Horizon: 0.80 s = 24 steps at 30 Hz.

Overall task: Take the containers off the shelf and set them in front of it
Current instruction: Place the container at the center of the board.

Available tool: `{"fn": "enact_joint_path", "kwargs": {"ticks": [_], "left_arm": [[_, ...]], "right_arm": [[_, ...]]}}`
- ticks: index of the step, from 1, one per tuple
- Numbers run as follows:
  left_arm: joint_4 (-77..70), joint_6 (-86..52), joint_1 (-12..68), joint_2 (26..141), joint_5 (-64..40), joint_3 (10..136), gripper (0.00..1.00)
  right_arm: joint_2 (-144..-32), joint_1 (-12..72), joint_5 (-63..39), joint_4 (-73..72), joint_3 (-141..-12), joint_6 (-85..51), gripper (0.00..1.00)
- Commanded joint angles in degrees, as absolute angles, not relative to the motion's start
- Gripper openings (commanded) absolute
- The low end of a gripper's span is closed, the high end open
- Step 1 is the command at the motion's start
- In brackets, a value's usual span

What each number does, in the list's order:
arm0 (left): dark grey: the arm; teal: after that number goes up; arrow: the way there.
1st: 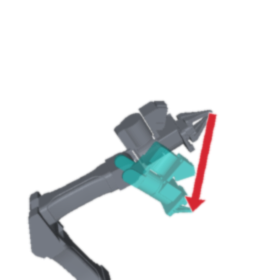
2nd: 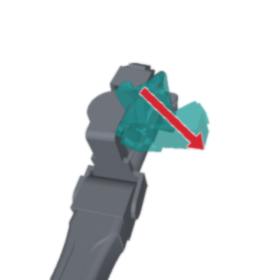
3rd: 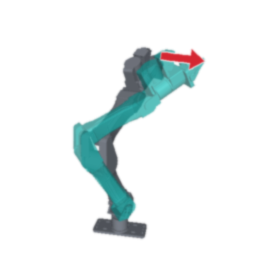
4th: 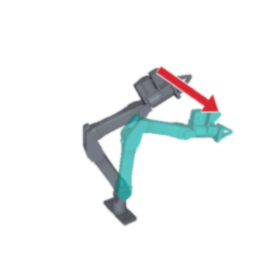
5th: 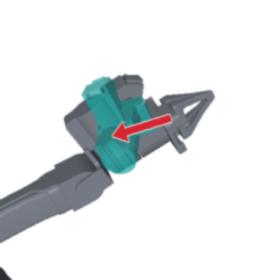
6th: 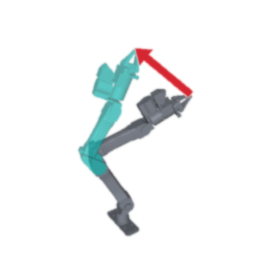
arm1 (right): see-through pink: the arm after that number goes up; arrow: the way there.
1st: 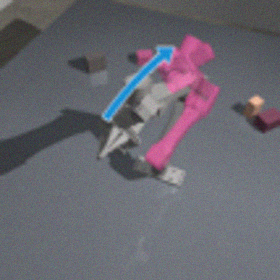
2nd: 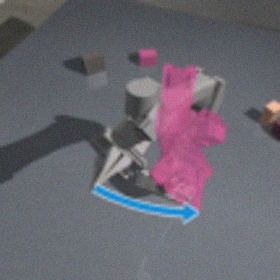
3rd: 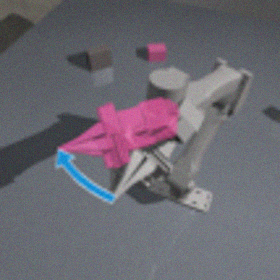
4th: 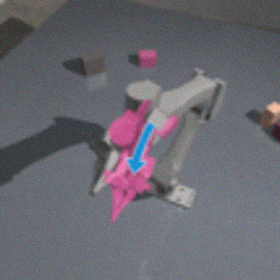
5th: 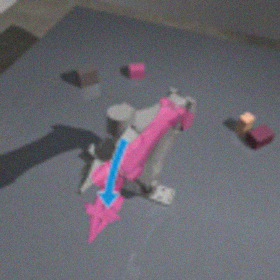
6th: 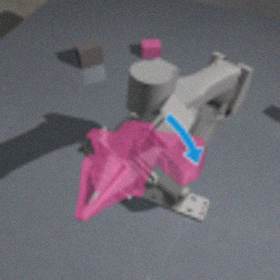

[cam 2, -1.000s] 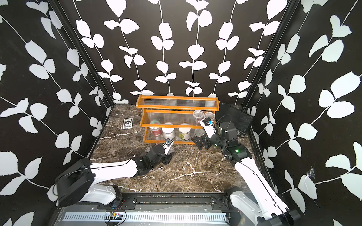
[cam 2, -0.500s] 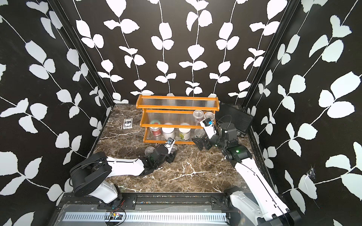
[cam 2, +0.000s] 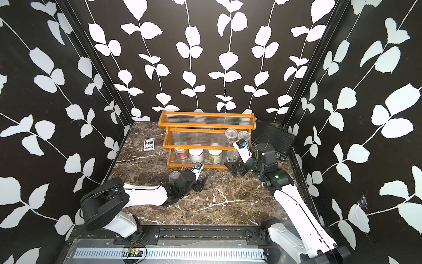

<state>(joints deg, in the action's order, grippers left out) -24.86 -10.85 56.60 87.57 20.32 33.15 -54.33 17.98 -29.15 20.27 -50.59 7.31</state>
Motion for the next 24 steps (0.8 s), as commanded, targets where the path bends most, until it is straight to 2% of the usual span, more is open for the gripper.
{"fn": "enact_joint_path", "kwargs": {"ticks": [1,12,24], "left_arm": [[-21.32,-10.04,56.87,84.19,20.3,32.37,0.84],[-16.95,-8.63,56.87,80.29,18.99,32.21,0.84],[-6.84,-4.22,55.59,71.99,18.2,36.53,0.94]], "right_arm": [[-54.61,17.75,-28.92,18.91,-50.98,7.82,1.0],[-56.4,17.76,-29.21,17.68,-51.92,7.54,1.0],[-58.66,17.75,-26.31,15.5,-54.49,4.85,1.0]]}}
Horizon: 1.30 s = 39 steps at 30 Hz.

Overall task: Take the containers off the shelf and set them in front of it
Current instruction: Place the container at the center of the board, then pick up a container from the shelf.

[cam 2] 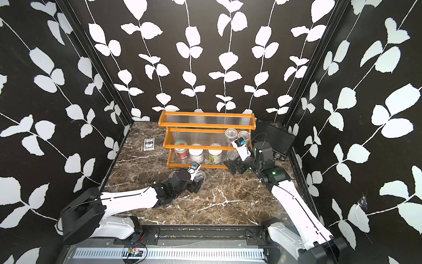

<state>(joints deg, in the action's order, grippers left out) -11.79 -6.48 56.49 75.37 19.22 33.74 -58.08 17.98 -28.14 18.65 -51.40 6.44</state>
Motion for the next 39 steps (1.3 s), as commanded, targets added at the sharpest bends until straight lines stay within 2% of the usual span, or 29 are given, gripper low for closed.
{"fn": "enact_joint_path", "kwargs": {"ticks": [1,7,12,19,39], "left_arm": [[-5.34,-3.72,54.8,71.16,17.22,37.54,0.95],[-0.23,-1.26,46.71,67.87,8.15,43.6,0.97],[2.41,-0.3,39.69,68.43,-1.21,48.38,0.97],[2.26,-0.8,32.35,68.58,-7.29,50.22,0.97],[1.91,-1.27,29.62,66.24,-7.5,48.37,0.98]], "right_arm": [[-58.92,17.75,-25.56,14.65,-54.58,3.84,1.0],[-61.85,17.97,-18.7,9.89,-55.19,-4.44,1.0],[-64.38,20.37,-8.0,8.96,-56.78,-7.04,1.0],[-68.69,24.29,1.77,8.7,-58.5,-11.34,1.0],[-81.68,25.49,8.35,3.51,-65.67,-18.4,1.0]]}}
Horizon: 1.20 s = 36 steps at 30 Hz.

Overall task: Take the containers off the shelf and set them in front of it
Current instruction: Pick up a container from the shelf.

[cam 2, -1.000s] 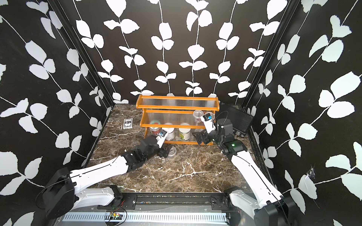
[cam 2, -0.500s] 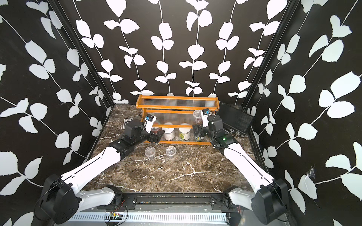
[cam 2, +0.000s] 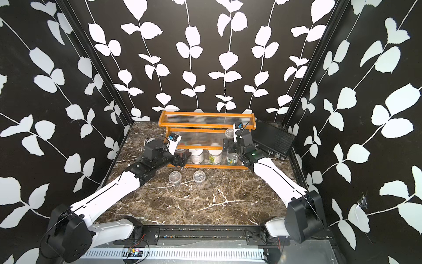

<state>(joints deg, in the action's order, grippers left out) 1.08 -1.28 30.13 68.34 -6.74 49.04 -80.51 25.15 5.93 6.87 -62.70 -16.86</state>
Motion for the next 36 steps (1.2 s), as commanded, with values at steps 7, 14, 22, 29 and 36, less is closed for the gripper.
{"fn": "enact_joint_path", "kwargs": {"ticks": [7,14,22,29,36], "left_arm": [[2.2,-1.79,29.36,65.46,-7.47,47.51,0.98],[2.02,-1.78,29.18,65.71,-7.98,47.13,0.98],[2.49,-0.9,28.83,66.28,-9.22,47.28,0.98],[2.55,-0.87,28.48,66.37,-9.76,46.85,0.98],[2.64,-0.9,28.25,66.1,-10.02,46.07,0.98]], "right_arm": [[-84.78,25.58,10.06,2.06,-67.28,-18.45,1.0],[-87.06,25.71,10.57,0.27,-68.58,-18.37,0.99],[-89.53,25.93,10.11,-0.55,-70.08,-17.88,0.97],[-91.23,26.19,10.33,-0.38,-72.15,-17.06,0.94],[-94.23,26.38,10.04,-0.44,-73.31,-17.13,0.84]]}}
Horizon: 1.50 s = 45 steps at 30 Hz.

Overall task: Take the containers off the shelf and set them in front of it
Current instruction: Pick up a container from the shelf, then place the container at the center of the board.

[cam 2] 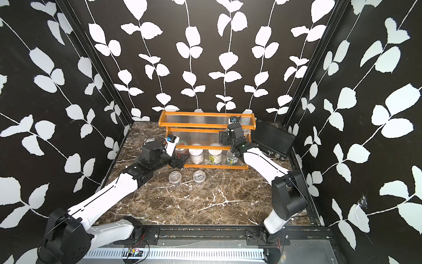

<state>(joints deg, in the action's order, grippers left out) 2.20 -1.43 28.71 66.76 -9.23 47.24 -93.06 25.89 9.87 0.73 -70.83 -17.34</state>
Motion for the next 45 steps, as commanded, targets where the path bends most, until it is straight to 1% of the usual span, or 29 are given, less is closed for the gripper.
{"fn": "enact_joint_path", "kwargs": {"ticks": [1,5,7,12,15,20,28,32,39,42,45], "left_arm": [[2.64,-1.02,28.21,66.12,-10.02,45.99,0.98],[2.54,-1.22,28.14,65.78,-10.06,45.36,0.98],[2.47,-1.29,28.13,65.75,-10.1,45.09,0.98],[2.55,-1.23,28.04,65.75,-10.11,45.07,0.98],[2.79,-1.06,27.88,65.84,-10.2,45.25,0.98],[3.51,-0.89,27.51,65.37,-10.46,45.42,0.98],[5.82,-0.88,26.92,63.52,-10.81,45.48,0.98],[7.09,-1.08,26.72,62.54,-10.85,45.51,0.98],[9.13,-1.19,26.54,61.43,-11.32,45.7,0.98],[9.54,-1.13,26.54,61.77,-11.84,45.76,0.99],[9.74,-1.33,26.55,61.9,-12.22,45.7,0.98]], "right_arm": [[-94.22,26.41,9.83,-0.57,-73.27,-17.13,0.81],[-93.92,26.46,8.96,-0.44,-72.96,-16.97,0.71],[-93.48,26.65,8.41,-0.41,-72.68,-16.88,0.68],[-92.11,27.37,6.78,0.34,-72.01,-15.18,0.67],[-88.39,27.9,5.33,1.11,-71.21,-13.5,0.67],[-83.25,28.28,-0.39,1.8,-67.41,-11.91,0.65],[-70.72,30.42,-11.58,4.0,-55.94,-7.94,0.63],[-64.43,32.85,-15.03,4.98,-49.64,-7.84,0.62],[-57.96,38.45,-14.8,5.22,-38.25,-6.65,0.6],[-58.22,40.77,-11.76,2.3,-33.28,-5.83,0.6],[-60.96,41.6,-9.34,-4.67,-28.65,-6.8,0.6]]}}
